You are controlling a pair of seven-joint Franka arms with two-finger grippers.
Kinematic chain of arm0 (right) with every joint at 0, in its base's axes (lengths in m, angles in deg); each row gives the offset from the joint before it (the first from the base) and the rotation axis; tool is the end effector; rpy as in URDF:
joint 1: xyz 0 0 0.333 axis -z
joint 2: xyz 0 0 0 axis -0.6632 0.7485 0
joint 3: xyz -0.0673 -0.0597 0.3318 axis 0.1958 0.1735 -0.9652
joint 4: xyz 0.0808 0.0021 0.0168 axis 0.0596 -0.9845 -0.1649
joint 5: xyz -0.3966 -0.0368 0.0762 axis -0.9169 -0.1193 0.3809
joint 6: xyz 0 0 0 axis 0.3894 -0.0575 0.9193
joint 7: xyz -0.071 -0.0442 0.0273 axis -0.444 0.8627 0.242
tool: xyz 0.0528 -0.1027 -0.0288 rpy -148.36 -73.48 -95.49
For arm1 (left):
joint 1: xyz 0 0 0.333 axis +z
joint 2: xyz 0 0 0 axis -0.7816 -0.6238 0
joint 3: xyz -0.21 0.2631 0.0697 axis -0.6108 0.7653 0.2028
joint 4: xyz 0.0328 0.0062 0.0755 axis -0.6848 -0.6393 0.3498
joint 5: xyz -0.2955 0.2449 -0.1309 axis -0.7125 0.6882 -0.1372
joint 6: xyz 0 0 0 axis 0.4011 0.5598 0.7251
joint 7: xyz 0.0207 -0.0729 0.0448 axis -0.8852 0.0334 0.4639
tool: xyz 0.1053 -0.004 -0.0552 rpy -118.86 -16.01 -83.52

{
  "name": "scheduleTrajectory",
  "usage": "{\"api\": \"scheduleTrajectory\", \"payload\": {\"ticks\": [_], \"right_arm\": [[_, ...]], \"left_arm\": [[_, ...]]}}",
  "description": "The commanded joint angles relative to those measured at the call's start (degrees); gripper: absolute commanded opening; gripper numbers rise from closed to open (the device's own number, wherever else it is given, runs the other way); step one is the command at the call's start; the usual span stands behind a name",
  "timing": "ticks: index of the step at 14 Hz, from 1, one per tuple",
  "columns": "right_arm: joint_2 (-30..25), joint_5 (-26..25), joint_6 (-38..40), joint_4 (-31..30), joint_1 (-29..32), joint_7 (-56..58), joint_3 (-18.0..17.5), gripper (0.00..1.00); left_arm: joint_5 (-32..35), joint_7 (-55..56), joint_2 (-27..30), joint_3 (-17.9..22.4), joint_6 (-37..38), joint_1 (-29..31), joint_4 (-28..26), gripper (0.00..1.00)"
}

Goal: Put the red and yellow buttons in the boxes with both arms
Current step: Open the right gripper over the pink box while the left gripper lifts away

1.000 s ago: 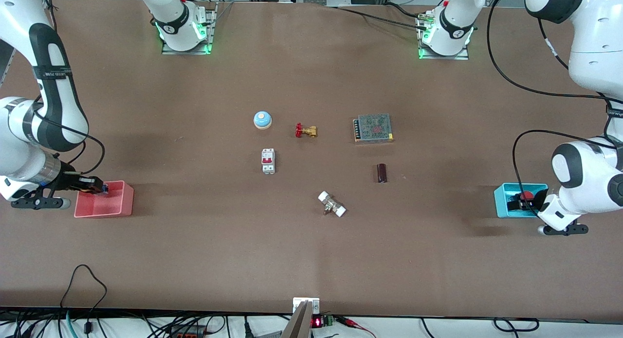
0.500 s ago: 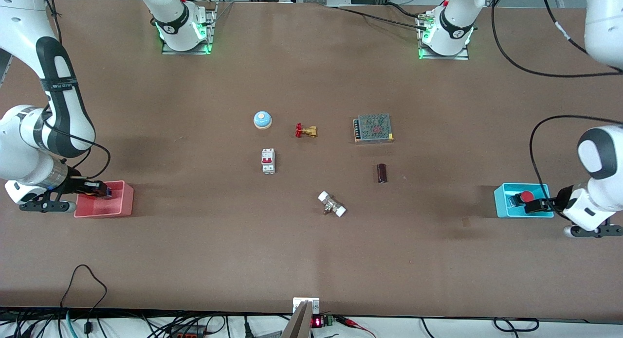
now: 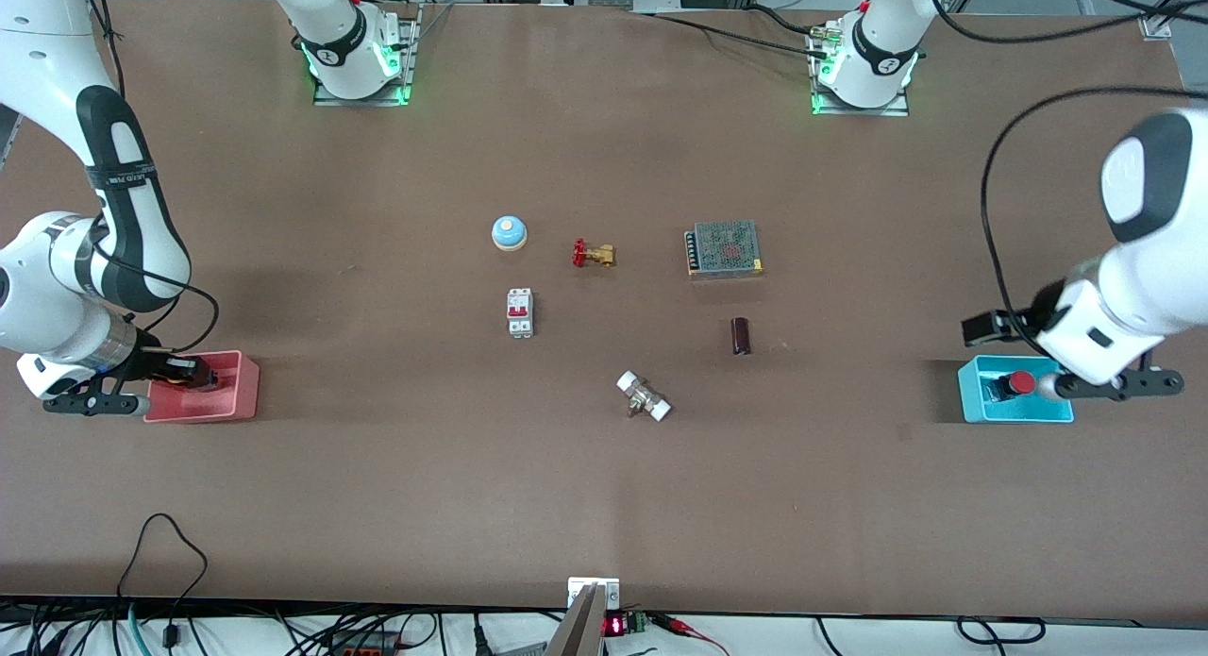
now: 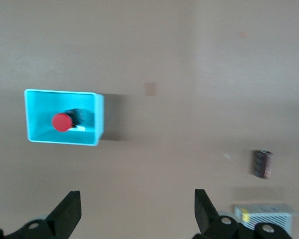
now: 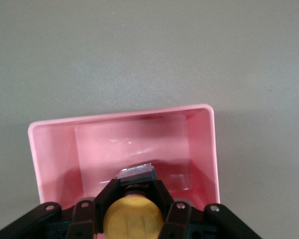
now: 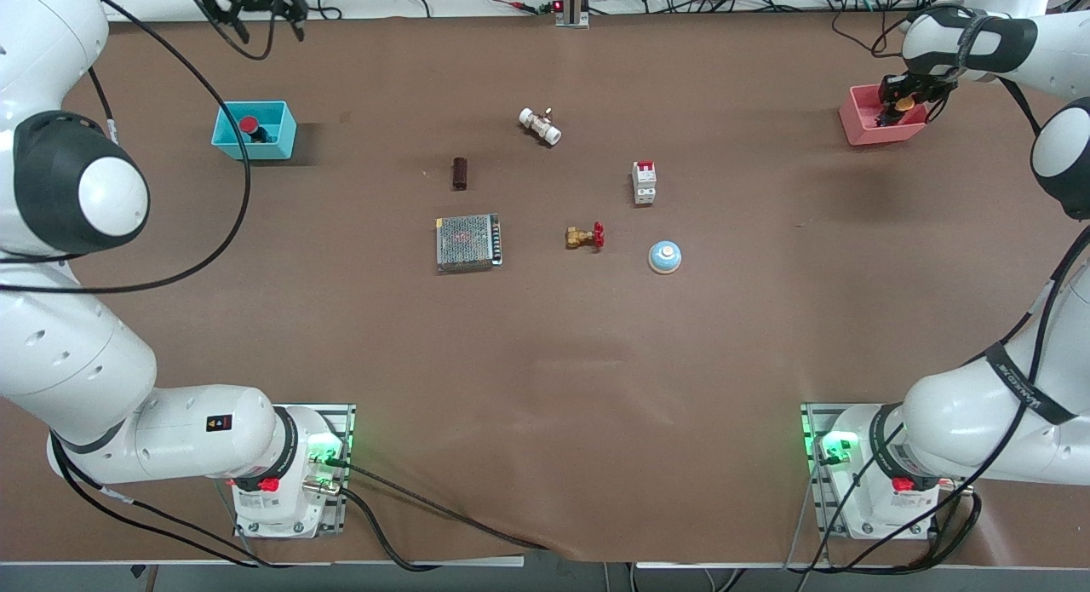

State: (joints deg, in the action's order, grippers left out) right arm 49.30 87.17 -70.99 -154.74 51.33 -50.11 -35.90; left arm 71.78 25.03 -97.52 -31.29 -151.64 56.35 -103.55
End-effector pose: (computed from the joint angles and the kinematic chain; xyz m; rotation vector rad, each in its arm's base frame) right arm 0.6856 -0.1534 0.2461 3.1091 -0.0237 0.1066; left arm 0.6743 -0.0394 0.5078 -3.1216 -0.0671 0.0992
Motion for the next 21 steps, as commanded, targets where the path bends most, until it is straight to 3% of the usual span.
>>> {"api": "scheduleTrajectory", "payload": {"ticks": [1, 3, 4, 8, 10, 12, 14, 16, 21], "right_arm": [[1.1, 1.0, -1.7, 1.3, 0.5, 1.7, -0.2, 0.25], [1.1, 1.1, -1.8, 1.3, 0.5, 1.7, -0.2, 0.36], [1.1, 1.1, -1.8, 1.2, 0.5, 1.7, -0.2, 0.53], [1.1, 1.1, -1.8, 1.0, 0.5, 1.8, -0.2, 0.68], [1.1, 1.0, -1.8, 1.0, 0.5, 1.8, -0.2, 0.7], [1.0, 1.1, -1.8, 1.0, 0.5, 1.8, -0.2, 0.8], [0.4, 1.3, -1.5, 1.0, 0.5, 1.7, -0.2, 1.0], [-2.0, 1.4, 1.9, 0.8, 0.2, 1.5, -0.3, 1.0], [-14.1, 1.7, 17.4, 1.0, -2.8, -1.5, -0.8, 1.0]], "left_arm": [[0.4, 0.2, 7.2, -2.4, 0.8, 0.7, -5.4, 1.0], [0.4, -3.0, 7.7, -3.0, 0.7, 0.8, -6.7, 1.0], [0.2, -5.6, 7.4, -3.1, 0.6, 1.1, -6.2, 1.0], [-0.2, -10.8, 7.2, -3.1, 6.4, 0.8, -3.3, 1.0], [-0.4, -10.8, 7.2, -3.1, 6.4, 1.1, -3.1, 1.0], [-2.9, -8.2, 10.0, -1.3, 5.8, 0.4, -4.1, 1.0], [-3.2, -5.5, 15.8, 5.9, 3.3, -6.6, -9.0, 1.0], [-3.2, -5.7, 21.6, 8.3, -1.8, -9.2, -16.2, 1.0], [-2.4, -6.9, 21.6, 8.2, -1.3, -8.8, -16.6, 1.0]]}}
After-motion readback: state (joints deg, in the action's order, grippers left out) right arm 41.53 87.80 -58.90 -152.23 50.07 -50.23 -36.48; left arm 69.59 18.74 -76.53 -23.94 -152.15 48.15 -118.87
